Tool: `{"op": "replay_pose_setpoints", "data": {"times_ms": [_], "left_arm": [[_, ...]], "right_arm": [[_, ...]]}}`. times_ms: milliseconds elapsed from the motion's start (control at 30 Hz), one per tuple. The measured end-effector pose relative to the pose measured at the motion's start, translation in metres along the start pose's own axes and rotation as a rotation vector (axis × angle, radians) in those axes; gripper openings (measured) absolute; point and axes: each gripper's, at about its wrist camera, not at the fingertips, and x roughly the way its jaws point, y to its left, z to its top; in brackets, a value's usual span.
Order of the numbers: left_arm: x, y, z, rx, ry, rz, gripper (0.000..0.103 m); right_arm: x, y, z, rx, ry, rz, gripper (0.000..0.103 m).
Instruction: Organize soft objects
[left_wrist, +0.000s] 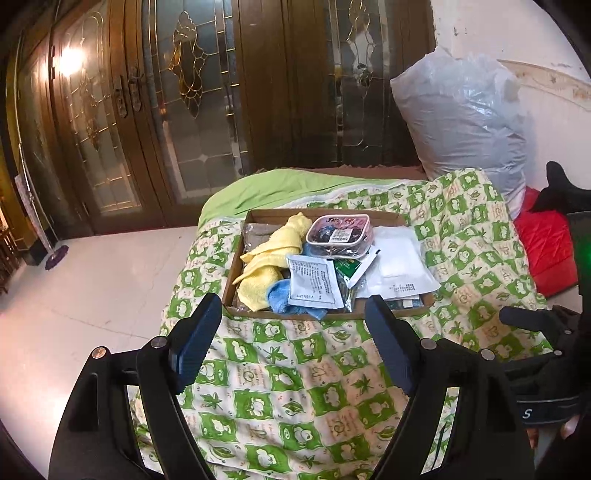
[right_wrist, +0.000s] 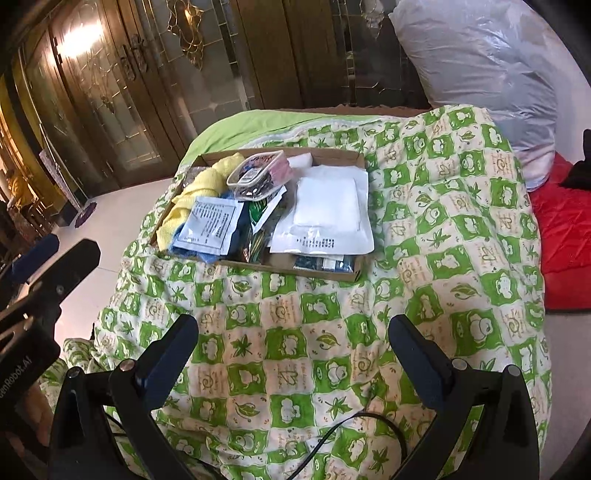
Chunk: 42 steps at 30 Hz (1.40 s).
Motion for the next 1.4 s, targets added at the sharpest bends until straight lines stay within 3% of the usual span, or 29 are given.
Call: {"op": "replay_pose_setpoints", "data": {"times_ms": [333,800,1400], "left_arm": [[0.001,0.002,0.0,-0.011,0.024,0.027,0.08],[-0.011,-0.005,-0.004,0.016,-0.01,0.073,0.08],[-0.043,-0.012,-0.011,0.001,-0.047,0.038,0.08]], "right_arm": [[-0.004,0.005,-0.001,-0.01,-0.009,0.003,0.103],[-0.011,0.008,-0.008,-0.008,-0.016,-0.002,0.103],[-0.041,0.011,-0.02,-0.006,-0.064,-0.032,0.103]]}}
